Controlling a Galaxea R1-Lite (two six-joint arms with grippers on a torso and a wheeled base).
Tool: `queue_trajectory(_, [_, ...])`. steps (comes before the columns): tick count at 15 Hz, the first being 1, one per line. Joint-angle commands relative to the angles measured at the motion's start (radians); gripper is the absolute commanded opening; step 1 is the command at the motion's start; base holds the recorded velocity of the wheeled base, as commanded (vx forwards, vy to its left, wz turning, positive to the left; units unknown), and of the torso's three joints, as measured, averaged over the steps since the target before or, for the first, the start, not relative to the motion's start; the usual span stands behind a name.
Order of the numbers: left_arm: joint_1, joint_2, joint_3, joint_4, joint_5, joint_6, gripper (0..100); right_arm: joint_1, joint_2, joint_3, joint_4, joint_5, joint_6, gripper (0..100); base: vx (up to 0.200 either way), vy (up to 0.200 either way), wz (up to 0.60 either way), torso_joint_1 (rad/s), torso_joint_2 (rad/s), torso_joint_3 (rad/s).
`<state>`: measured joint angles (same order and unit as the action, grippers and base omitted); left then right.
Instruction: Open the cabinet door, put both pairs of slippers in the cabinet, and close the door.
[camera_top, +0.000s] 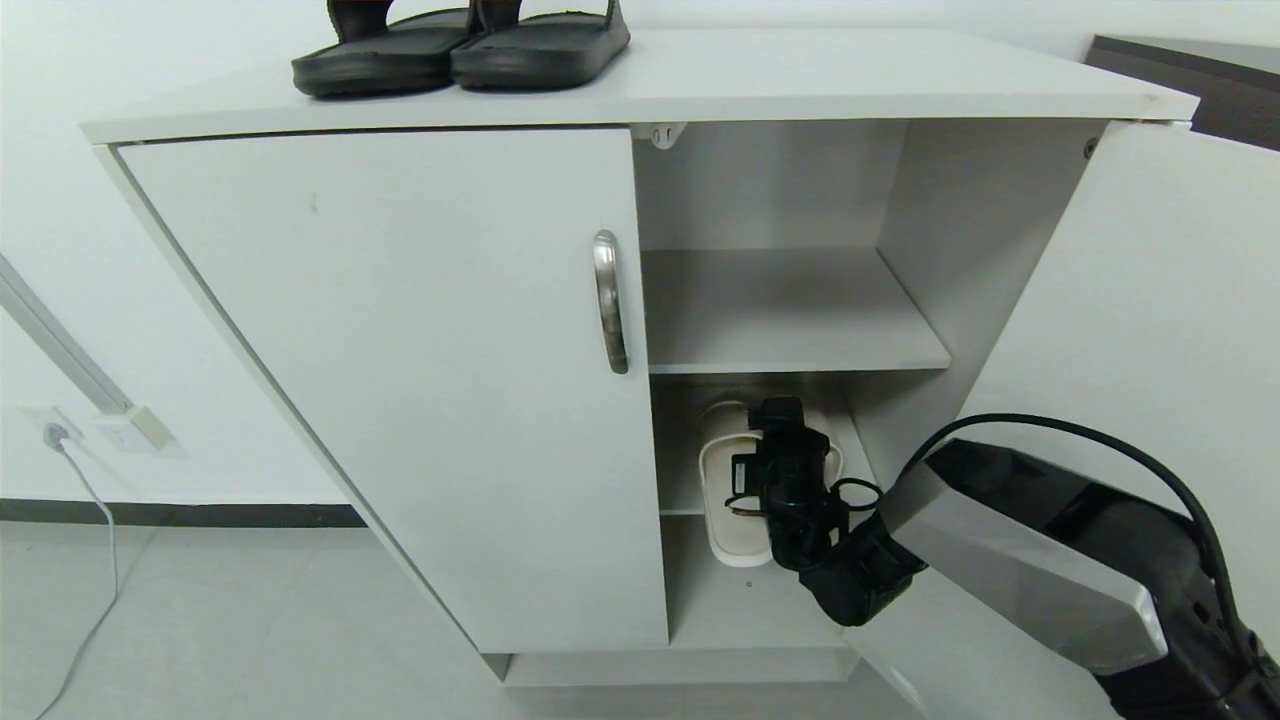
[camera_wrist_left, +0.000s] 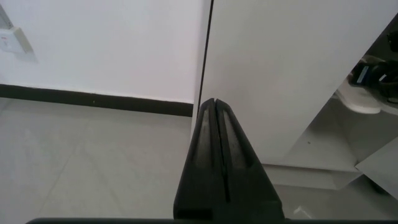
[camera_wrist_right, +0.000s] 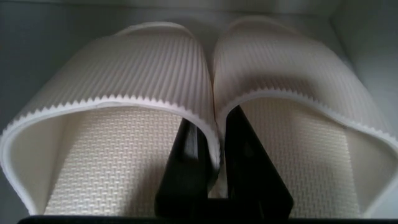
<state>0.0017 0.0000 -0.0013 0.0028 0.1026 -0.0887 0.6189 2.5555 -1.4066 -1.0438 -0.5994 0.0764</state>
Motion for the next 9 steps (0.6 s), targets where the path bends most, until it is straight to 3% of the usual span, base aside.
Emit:
queue_trajectory(1, [0.000,0.002,0.000,0.000,0.000,0.000,0,-0.015,0.025,-0.081,0.033,0.009,-0.001,0,0.000,0.000,0.00,0.000,0.00,0.000])
queue_trajectory(9, [0.000,0.002,0.000,0.000,0.000,0.000,0,-0.048,0.080,-0.259,0.153,0.027,-0.004,0,0.000,0.000,0.00,0.000,0.00,0.000])
